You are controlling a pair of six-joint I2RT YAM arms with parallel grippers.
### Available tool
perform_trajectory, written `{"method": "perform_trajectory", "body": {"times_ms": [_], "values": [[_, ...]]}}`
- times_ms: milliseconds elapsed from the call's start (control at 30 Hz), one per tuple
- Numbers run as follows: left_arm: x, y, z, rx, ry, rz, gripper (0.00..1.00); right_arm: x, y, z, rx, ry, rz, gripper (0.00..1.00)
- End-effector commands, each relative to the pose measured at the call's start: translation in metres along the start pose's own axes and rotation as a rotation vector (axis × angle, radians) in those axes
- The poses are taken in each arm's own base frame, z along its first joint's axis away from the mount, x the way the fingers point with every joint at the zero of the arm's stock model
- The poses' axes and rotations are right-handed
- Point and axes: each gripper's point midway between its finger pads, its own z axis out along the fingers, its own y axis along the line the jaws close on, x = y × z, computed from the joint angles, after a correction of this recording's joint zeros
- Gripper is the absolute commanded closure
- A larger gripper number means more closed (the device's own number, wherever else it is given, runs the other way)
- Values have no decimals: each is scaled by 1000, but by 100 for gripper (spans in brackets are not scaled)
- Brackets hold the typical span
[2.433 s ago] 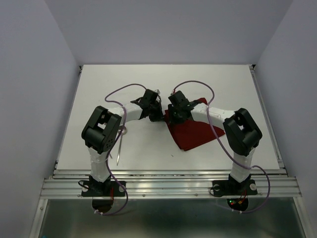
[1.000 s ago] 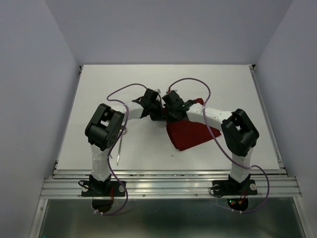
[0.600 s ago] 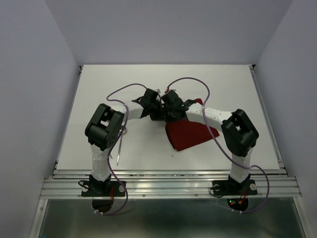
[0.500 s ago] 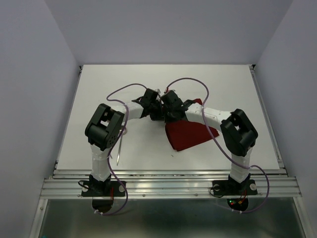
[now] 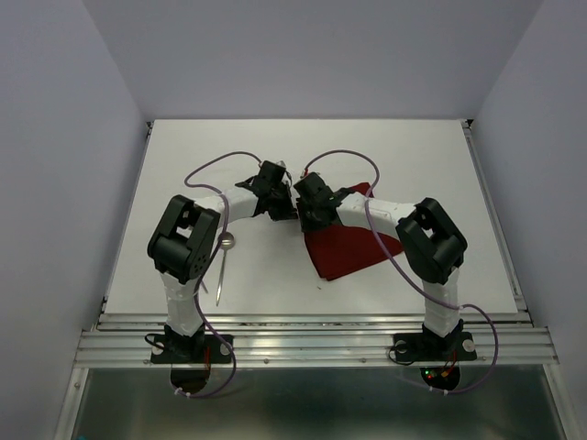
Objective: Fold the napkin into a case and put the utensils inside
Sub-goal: Smooth out the lower triangle-folded napkin at the center of the board.
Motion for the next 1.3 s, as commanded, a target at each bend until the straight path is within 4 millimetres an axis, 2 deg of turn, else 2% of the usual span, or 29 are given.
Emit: {"method": "perform_trajectory", "body": {"times_ms": [0,67,100,167,300,333,433,467,533,600,667,700,767,800,867,1033,1100,1200,1233,1267], "values": [[-14,-3,-28,-16,-63,3,100,-18,19,-8,-49,-64,16,87],[-15,-1,-33,-23,-74,-5,99,-23,19,-14,-52,-82,23,77],[-15,1,-36,-34,-80,-8,95,-29,19,-23,-53,-103,30,69],[-14,6,-37,-44,-83,-22,91,-37,18,-34,-49,-136,37,59],[-16,4,-45,-22,-100,-42,78,-44,9,-61,-35,-195,52,55],[-19,0,-48,-5,-110,-43,68,-40,4,-69,-34,-201,55,55],[-18,-11,-50,57,-112,-43,49,-26,-6,-76,-23,-184,59,55],[-16,-15,-49,76,-100,-40,46,-12,-13,-74,-11,-156,59,55],[-16,-17,-46,94,-94,-34,44,-2,-18,-79,-17,-143,67,55],[-11,-17,-39,101,-66,-30,44,16,-25,-77,-13,-109,72,55],[-5,-15,-31,97,-41,-28,42,25,-29,-76,-11,-90,82,55],[-2,-15,-29,102,-27,-28,39,33,-32,-74,-6,-72,85,55],[4,-12,-24,97,-2,-35,35,38,-34,-74,-5,-62,94,53],[0,-15,-21,111,-16,-30,34,40,-34,-73,-5,-58,97,52],[3,-11,-14,93,-5,-32,34,43,-32,-75,-9,-53,89,48],[12,-1,-1,41,31,-46,36,43,-27,-81,-13,-61,67,46],[15,2,3,29,41,-54,42,46,-26,-80,-8,-51,52,45],[16,3,8,17,48,-60,57,57,-21,-80,8,-34,13,43],[17,4,10,12,53,-65,68,61,-22,-80,20,-24,0,42],[16,4,11,9,54,-64,75,66,-22,-80,34,-20,-13,41]]}}
